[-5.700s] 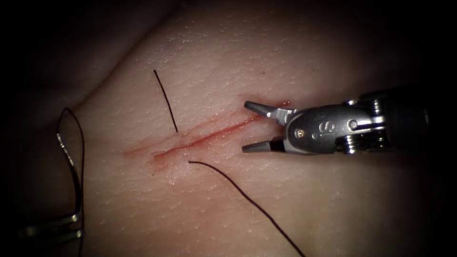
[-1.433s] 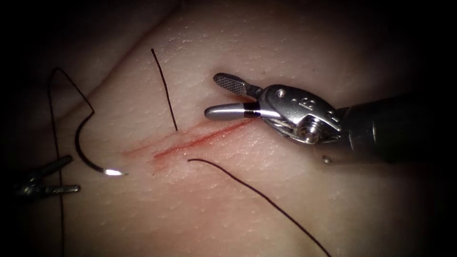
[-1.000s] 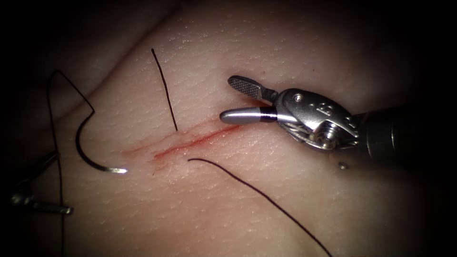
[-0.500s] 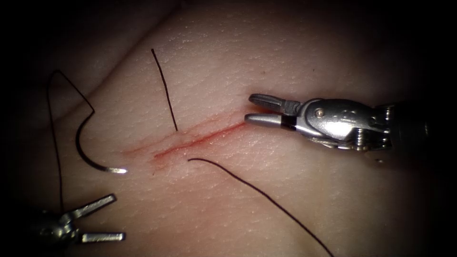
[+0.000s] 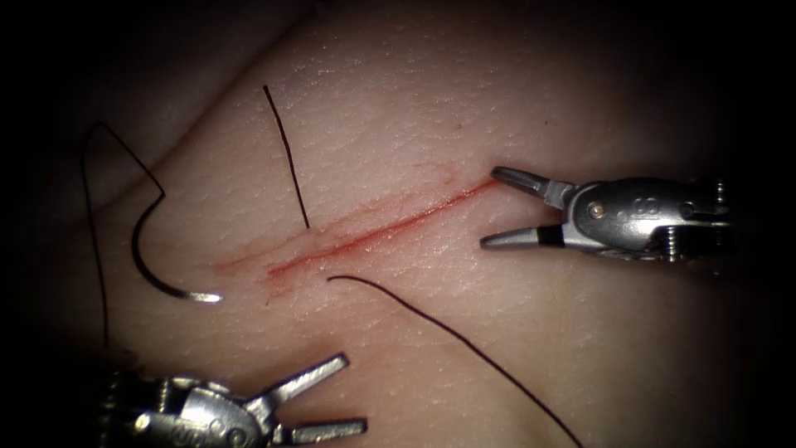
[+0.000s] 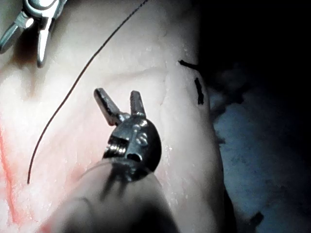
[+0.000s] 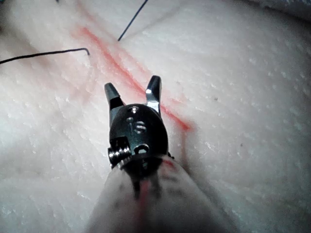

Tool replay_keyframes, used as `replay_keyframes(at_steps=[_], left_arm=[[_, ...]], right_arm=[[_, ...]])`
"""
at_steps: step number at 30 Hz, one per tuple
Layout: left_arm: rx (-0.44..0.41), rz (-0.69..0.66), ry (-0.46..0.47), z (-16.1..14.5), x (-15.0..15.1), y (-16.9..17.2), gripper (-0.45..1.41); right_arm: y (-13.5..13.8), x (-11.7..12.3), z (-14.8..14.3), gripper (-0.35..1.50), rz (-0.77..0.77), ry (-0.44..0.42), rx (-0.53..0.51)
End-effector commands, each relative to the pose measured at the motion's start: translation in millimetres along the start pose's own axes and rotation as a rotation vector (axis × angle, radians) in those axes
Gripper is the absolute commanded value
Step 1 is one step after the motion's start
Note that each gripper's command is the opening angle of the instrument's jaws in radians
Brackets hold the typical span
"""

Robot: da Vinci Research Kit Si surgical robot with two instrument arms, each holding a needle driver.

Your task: Wound Closure

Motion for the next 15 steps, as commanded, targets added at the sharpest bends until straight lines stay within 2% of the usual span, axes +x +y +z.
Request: replay_keyframes(at_steps=[1, 4, 8, 15], left_arm=[[0.002, 0.017, -0.003, 1.1, -0.1, 0.8, 0.51], [0.013, 0.058, -0.016, 2.7, 0.8, 0.7, 0.57], [0.027, 0.071, -0.025, 4.6, 2.3, 0.5, 0.62], [0.027, 0.103, -0.032, 7.8, 5.0, 0.5, 0.62]], right_arm=[[-1.0, -0.7, 1.0, 1.18, 0.022, -0.005, -0.007], [-1.3, -0.9, 1.1, 1.31, 0.061, -0.020, -0.024], [-1.3, -1.1, 0.6, 1.26, 0.071, -0.015, -0.044], [-1.6, -2.1, 0.1, 1.20, 0.057, -0.076, -0.029]])
